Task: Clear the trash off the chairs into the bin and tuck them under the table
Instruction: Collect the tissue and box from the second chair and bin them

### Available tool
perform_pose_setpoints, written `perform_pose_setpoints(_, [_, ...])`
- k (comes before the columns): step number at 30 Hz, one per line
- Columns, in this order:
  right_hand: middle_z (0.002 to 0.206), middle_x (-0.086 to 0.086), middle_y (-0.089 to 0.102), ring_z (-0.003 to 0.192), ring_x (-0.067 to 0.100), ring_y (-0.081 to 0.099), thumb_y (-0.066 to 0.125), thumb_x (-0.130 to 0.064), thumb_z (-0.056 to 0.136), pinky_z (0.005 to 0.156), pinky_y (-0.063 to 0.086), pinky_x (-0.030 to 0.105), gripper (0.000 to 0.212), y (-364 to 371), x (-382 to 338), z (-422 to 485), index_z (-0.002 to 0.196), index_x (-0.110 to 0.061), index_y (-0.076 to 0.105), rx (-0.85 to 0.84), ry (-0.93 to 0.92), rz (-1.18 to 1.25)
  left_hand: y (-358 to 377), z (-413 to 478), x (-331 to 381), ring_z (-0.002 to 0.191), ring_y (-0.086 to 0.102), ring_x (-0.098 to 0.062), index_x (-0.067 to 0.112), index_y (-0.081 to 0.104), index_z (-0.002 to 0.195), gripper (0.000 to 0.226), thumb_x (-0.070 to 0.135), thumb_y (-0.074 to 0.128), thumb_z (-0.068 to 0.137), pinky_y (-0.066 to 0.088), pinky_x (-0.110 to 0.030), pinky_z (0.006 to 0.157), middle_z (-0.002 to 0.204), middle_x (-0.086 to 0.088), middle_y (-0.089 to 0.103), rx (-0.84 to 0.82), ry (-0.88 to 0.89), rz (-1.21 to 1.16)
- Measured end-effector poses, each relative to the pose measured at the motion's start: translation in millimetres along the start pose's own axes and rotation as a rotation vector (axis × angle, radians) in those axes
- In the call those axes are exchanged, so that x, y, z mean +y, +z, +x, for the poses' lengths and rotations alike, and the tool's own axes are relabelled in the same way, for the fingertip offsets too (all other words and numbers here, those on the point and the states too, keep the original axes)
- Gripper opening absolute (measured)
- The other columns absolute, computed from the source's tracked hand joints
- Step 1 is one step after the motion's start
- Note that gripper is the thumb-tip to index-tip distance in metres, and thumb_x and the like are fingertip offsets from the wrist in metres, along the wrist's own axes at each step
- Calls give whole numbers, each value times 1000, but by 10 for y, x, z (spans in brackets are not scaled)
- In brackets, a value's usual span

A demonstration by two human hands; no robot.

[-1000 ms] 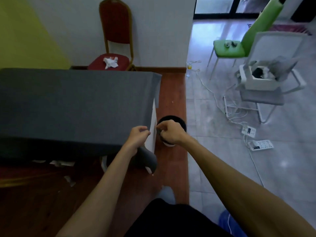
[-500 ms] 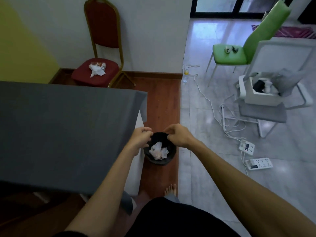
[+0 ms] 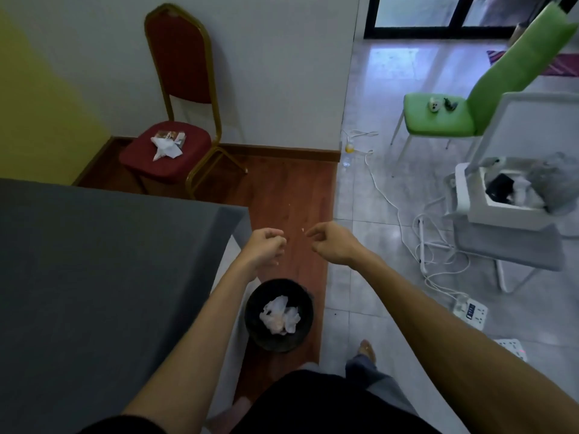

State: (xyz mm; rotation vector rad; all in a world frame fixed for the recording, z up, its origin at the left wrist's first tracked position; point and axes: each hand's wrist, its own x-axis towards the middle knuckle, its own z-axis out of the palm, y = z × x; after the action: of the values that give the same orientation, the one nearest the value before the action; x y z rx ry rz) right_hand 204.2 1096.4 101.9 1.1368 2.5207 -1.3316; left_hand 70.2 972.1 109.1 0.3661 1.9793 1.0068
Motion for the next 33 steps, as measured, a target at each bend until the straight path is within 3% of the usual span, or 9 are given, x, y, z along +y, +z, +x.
perform_pose_setpoints(7, [126,7,72,116,23,67,58,-7,93,95,54,30,37,-390,817,1077,127,-14,70,-85,-123,-101,805,1108,-17,96,69,-21,14,64,114,23,10,58,92,59,-45,86,111,-10,72,167,-7,-161])
perform_pose_setpoints(11, [121,6,72,111,22,67,61,-8,93,87,50,26,35,-796,1106,1534,127,-13,70,-83,-149,-120,1299,1478,126,106,68,-23,12,65,119,29,8,58,91,60,-43,87,114,-11,70,168,-75,-208])
perform_pose_setpoints(14, [119,6,73,110,22,68,64,-10,92,91,53,29,36,-1030,1145,1726,126,-14,70,-149,-162,-144,1433,1593,327,107,68,-23,13,65,118,27,9,58,92,59,-45,90,115,-11,70,181,-104,-241])
perform_pose_setpoints(23, [117,2,73,106,18,68,59,-12,93,89,53,26,36,-1339,1008,2790,127,-19,70,-236,-280,-140,1217,2342,848,106,68,-25,17,65,109,22,8,59,90,57,-47,92,118,-13,69,364,-95,-317])
perform_pose_setpoints(26, [128,4,70,117,20,65,60,-12,93,96,51,27,39,-1314,900,3198,131,-17,69,-329,-315,-218,1074,2664,926,98,68,-22,18,65,107,21,9,60,89,58,-47,90,117,-14,70,392,-123,-330])
perform_pose_setpoints(28, [134,4,68,123,20,63,62,-12,93,101,50,29,41,-1324,756,3504,133,-16,67,-385,-339,-283,917,2890,1014,103,69,-22,20,65,105,19,10,60,90,58,-47,90,116,-13,70,426,-134,-359])
perform_pose_setpoints(31, [135,4,67,124,20,63,62,-13,94,94,48,22,40,-1349,478,4000,134,-15,66,-404,-388,-320,635,3185,1180,105,68,-22,23,65,105,18,13,60,90,59,-46,90,115,-10,70,496,-118,-395])
perform_pose_setpoints(33, [134,4,68,118,21,65,63,-13,94,82,50,15,39,-1328,285,4232,133,-16,67,-416,-427,-332,475,3275,1259,103,68,-21,23,65,107,19,14,60,90,59,-46,89,114,-8,69,527,-133,-400])
